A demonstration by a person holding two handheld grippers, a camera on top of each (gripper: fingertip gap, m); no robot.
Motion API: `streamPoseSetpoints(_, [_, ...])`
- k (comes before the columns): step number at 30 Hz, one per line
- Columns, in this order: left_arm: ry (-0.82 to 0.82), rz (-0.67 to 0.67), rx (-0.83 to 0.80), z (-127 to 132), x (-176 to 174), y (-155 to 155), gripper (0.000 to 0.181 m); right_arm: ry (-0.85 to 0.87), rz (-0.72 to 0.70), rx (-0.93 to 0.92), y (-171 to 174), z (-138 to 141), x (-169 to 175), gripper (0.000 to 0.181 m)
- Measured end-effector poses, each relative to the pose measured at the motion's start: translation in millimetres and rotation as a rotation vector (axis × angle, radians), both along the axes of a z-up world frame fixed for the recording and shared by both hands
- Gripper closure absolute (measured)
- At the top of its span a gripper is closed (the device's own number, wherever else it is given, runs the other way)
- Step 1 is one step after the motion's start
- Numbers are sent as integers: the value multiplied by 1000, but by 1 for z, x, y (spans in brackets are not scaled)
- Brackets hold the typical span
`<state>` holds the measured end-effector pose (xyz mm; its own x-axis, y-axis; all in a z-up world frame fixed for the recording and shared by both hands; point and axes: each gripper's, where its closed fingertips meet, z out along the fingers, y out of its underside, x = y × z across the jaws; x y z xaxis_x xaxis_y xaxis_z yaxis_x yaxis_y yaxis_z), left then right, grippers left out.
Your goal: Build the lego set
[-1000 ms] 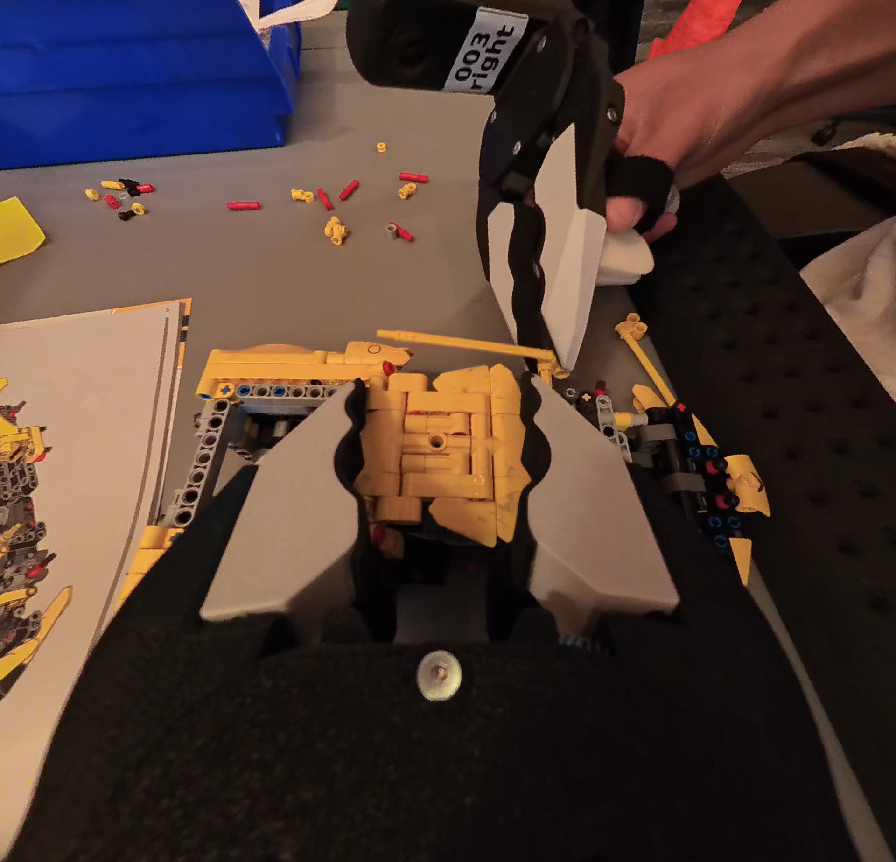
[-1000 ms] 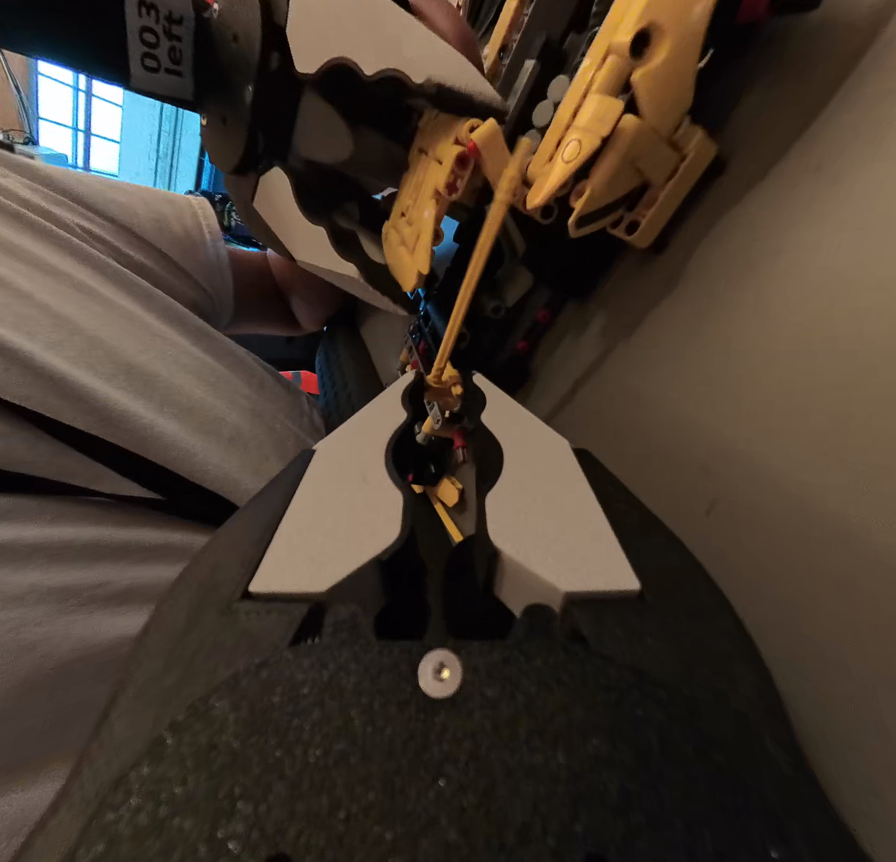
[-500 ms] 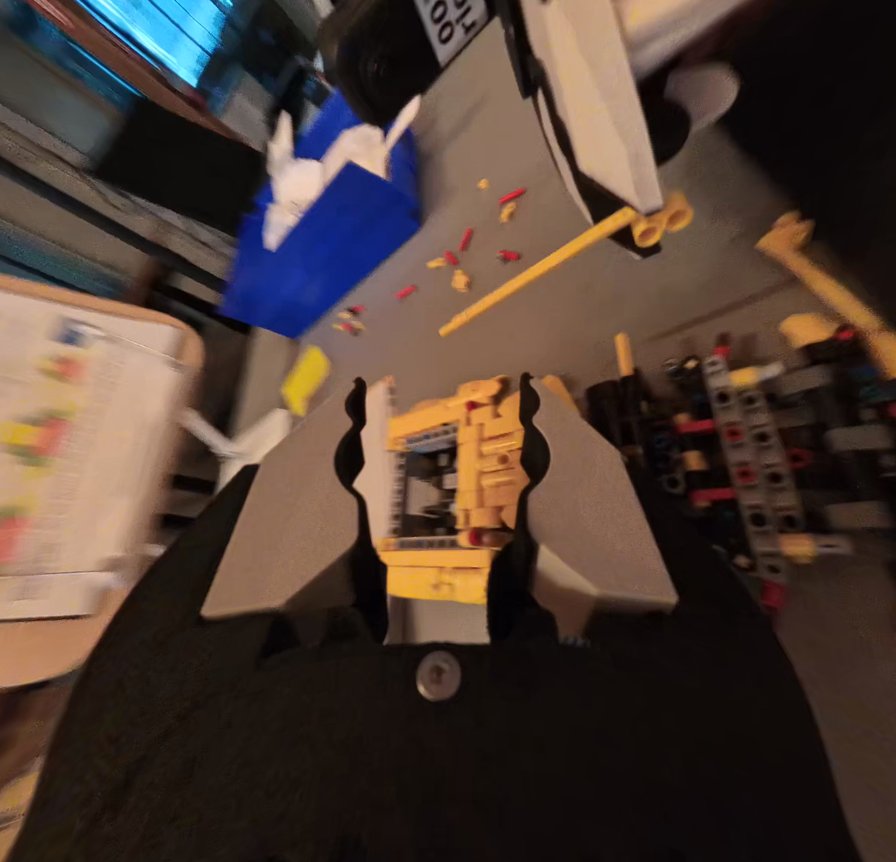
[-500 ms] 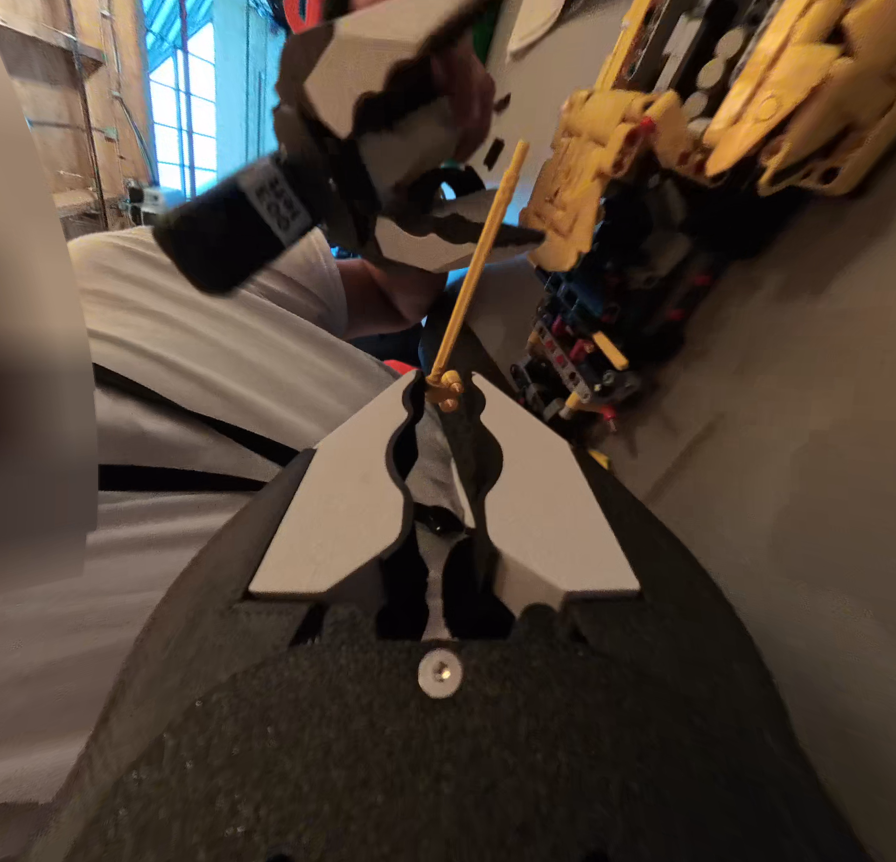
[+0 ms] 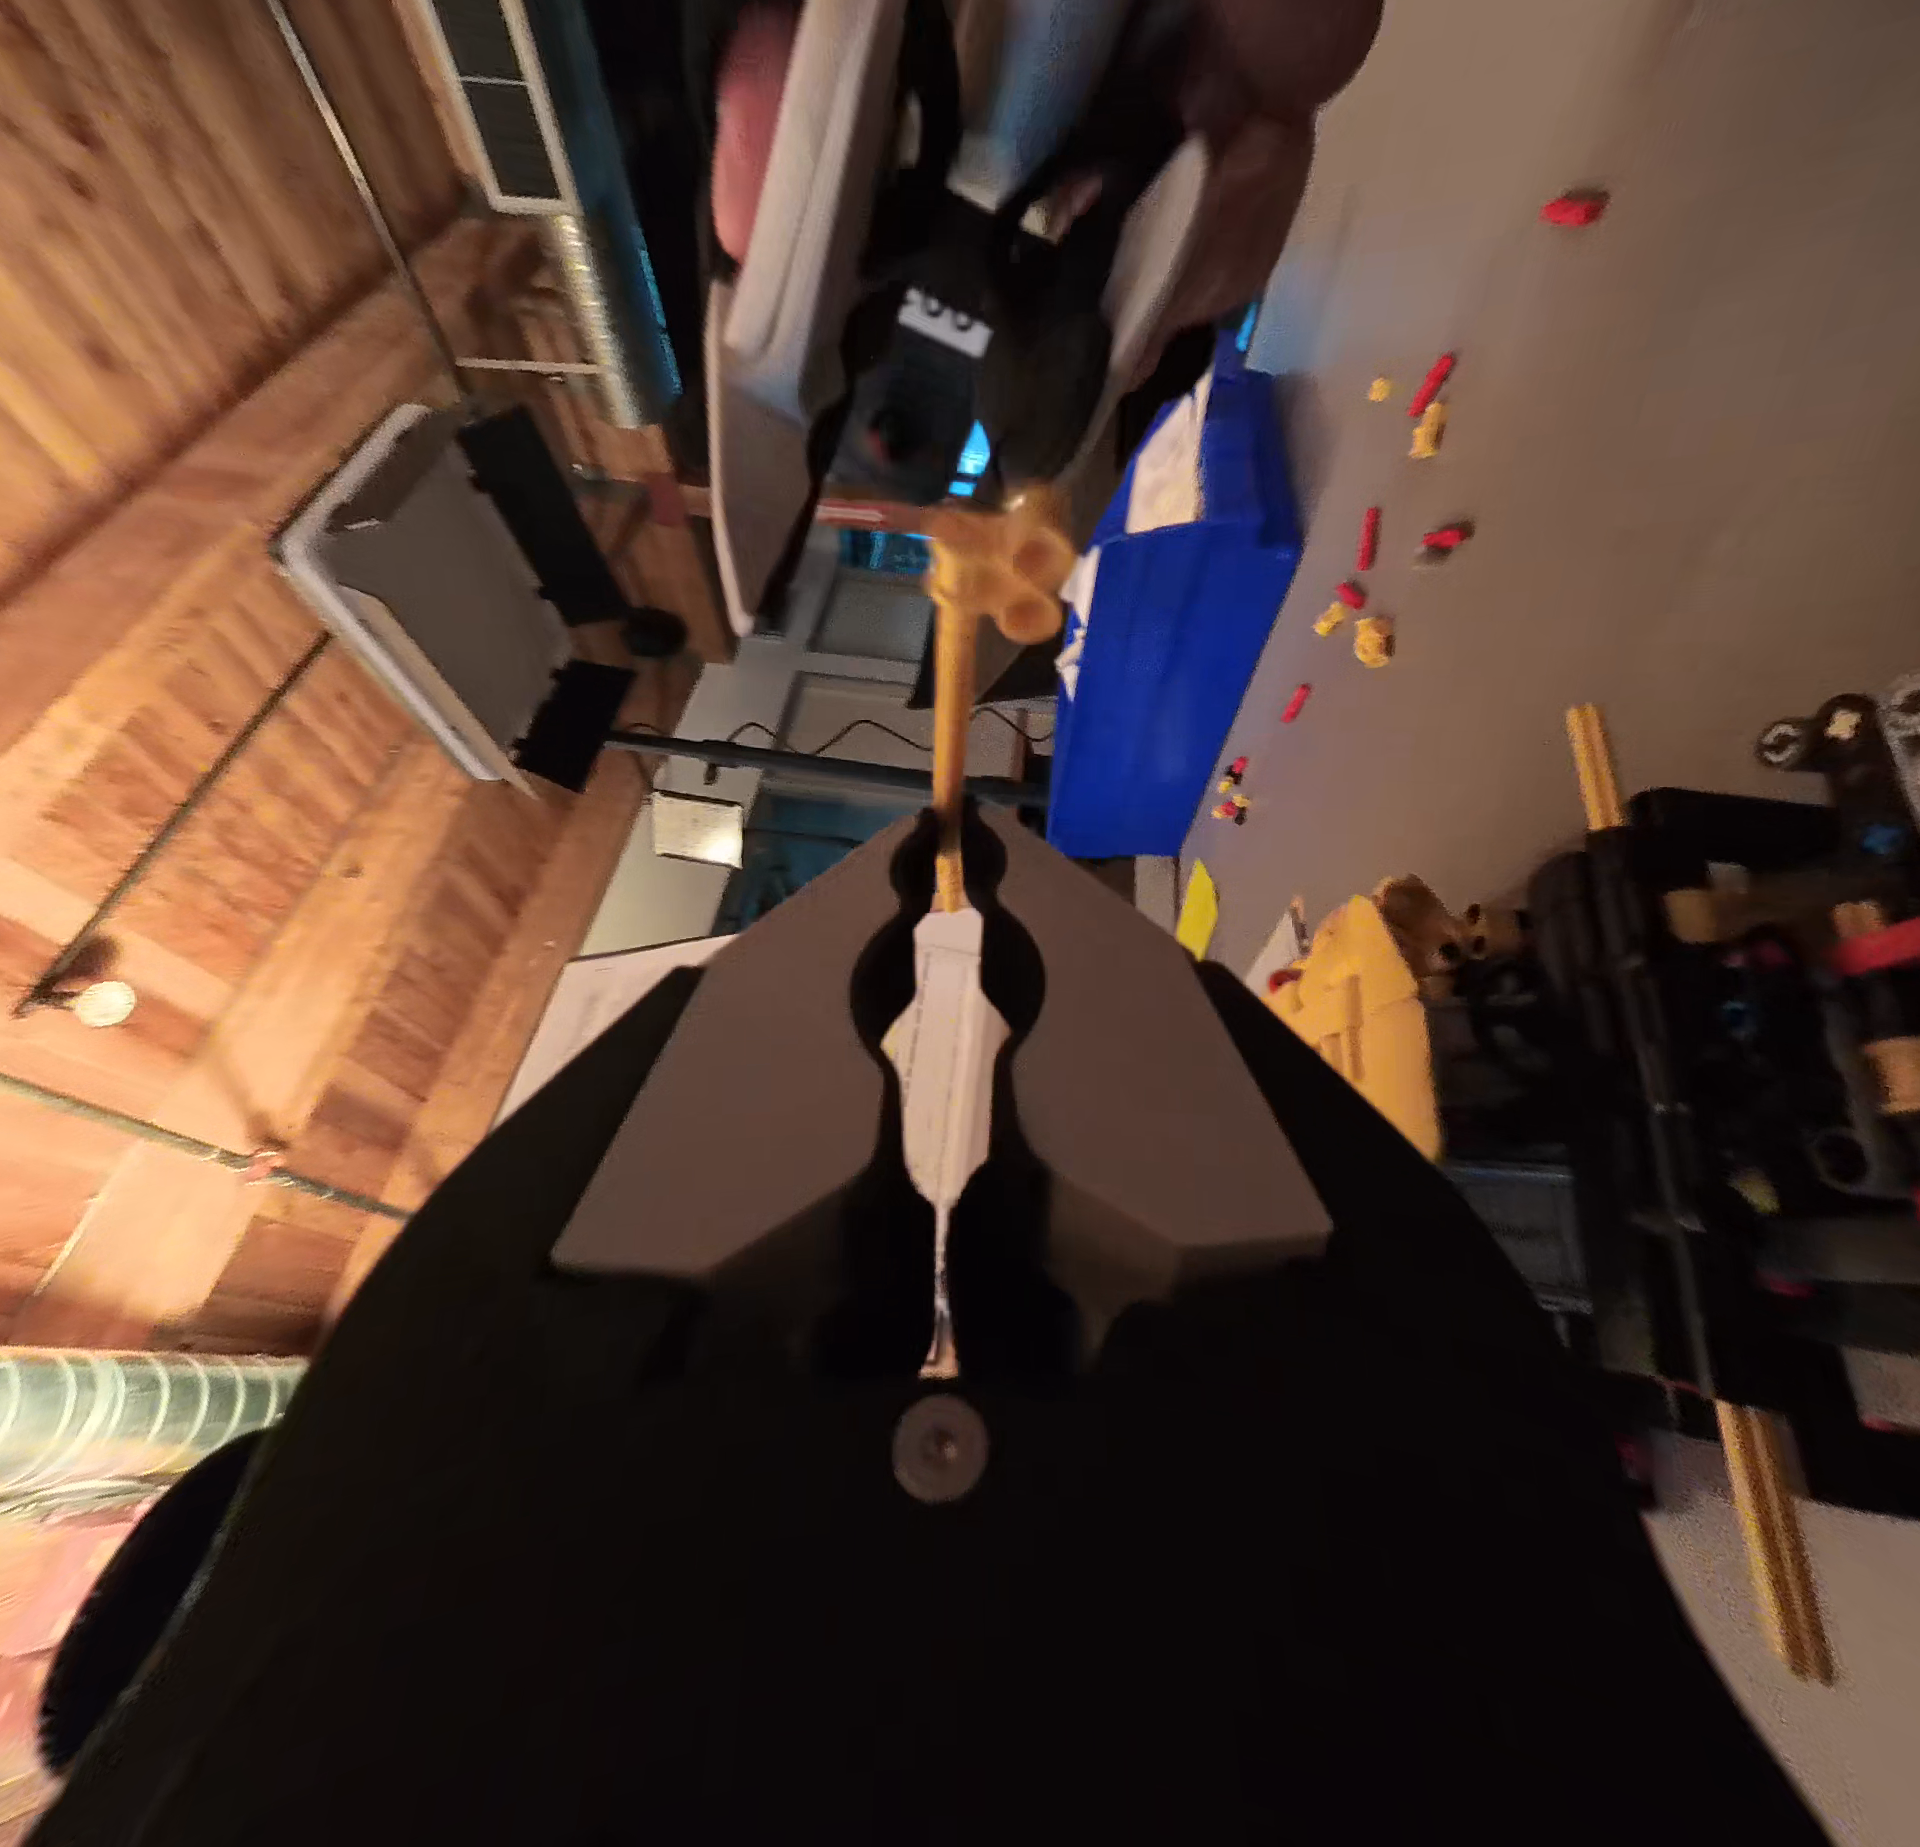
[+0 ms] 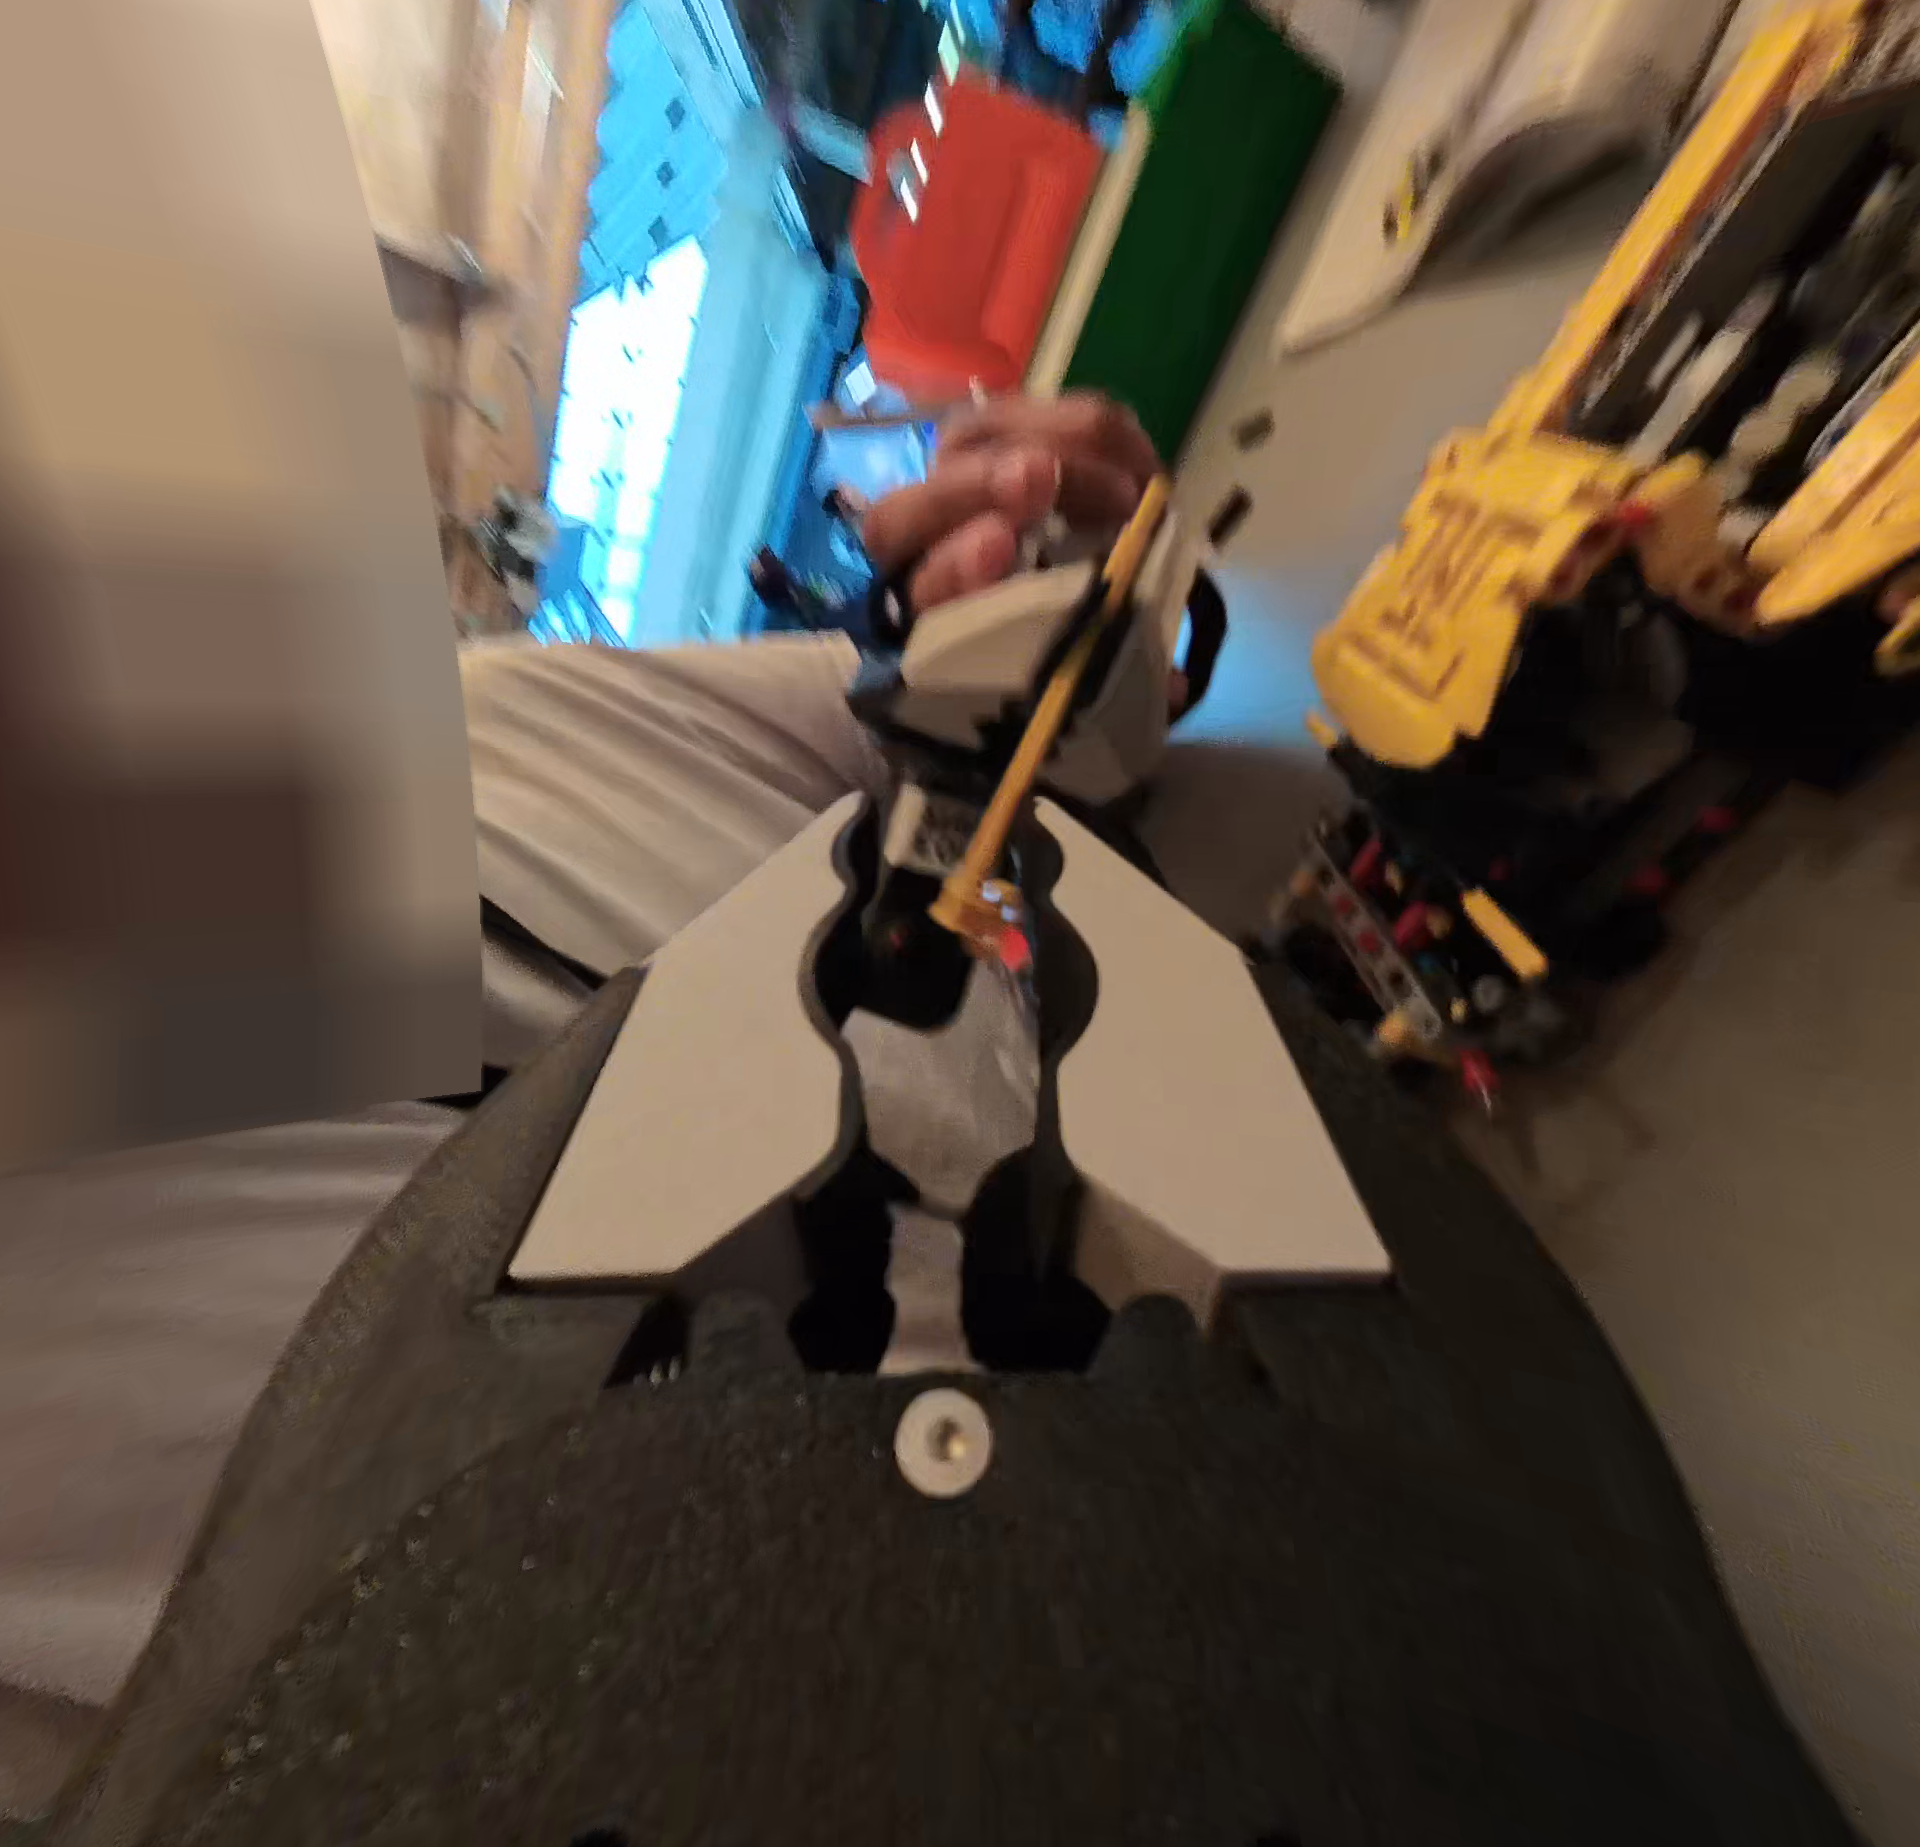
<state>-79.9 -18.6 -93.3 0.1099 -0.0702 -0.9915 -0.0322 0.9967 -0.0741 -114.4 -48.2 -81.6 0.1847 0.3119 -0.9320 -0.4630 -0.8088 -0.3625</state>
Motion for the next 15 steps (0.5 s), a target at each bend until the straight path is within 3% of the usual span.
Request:
streamPoseSetpoints(2, [-41, -29, 14, 4, -3, -5, 178, 34, -127, 34, 15, 4, 20, 151])
streamPoseSetpoints(5, [-8, -20, -130, 6, 0, -2, 178, -317, -206, 260, 24, -4, 27, 146])
streamPoseSetpoints(7, [37, 20, -233, 3, 3, 10, 178, -562, -312, 451, 27, 3, 35, 132])
streamPoseSetpoints(9, [76, 84, -309, 0, 7, 24, 178, -771, -361, 547, 24, 7, 37, 135])
streamPoseSetpoints(12, [173, 170, -544, -10, 14, 37, 178, -953, -401, 533, 23, -1, 28, 128])
streamPoseSetpoints(15, [204, 187, -556, -10, 17, 32, 178, -1026, -485, 481, 31, -12, 20, 126])
